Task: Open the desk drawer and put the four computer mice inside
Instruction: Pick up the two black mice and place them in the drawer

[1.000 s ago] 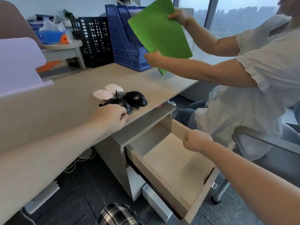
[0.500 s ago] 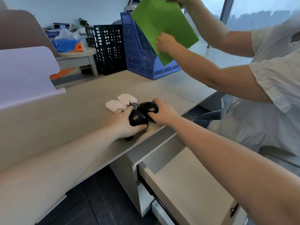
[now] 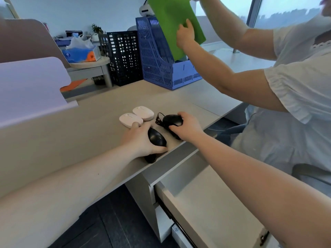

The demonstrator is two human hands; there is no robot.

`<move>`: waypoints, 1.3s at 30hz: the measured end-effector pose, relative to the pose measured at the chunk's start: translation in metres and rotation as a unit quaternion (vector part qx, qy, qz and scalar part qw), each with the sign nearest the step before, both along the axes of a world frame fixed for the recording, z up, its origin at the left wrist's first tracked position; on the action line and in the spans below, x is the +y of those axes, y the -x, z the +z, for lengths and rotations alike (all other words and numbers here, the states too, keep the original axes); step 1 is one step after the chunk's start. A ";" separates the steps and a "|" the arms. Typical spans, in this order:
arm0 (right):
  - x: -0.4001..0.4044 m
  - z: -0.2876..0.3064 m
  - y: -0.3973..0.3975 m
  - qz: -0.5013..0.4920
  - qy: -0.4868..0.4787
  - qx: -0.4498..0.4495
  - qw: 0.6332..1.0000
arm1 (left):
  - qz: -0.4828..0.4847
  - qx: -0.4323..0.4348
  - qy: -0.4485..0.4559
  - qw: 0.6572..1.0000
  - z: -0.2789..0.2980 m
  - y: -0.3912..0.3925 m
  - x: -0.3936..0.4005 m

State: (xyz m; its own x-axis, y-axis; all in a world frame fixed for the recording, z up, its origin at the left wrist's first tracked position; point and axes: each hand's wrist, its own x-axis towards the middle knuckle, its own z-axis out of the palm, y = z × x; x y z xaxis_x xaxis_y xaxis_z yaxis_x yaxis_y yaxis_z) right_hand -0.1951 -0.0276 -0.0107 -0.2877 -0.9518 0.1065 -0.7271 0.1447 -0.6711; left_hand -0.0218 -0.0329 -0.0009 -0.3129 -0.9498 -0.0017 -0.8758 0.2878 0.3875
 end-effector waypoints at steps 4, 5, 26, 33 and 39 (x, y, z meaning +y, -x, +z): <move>0.034 0.008 0.018 -0.030 0.022 -0.080 0.996 | -0.020 0.007 0.005 1.000 0.007 0.013 0.022; 0.043 0.010 0.025 -0.038 0.023 -0.085 0.995 | -0.024 0.009 0.007 1.000 0.010 0.019 0.028; 0.112 -0.114 0.104 -0.003 -0.159 -0.020 0.987 | -0.056 -0.062 -0.052 0.995 -0.099 0.124 0.123; 0.094 -0.163 0.105 0.018 -0.242 0.014 0.970 | -0.043 -0.100 -0.094 0.990 -0.149 0.126 0.100; 0.081 -0.185 0.105 0.046 -0.244 0.049 0.968 | -0.036 -0.132 -0.130 0.982 -0.172 0.121 0.076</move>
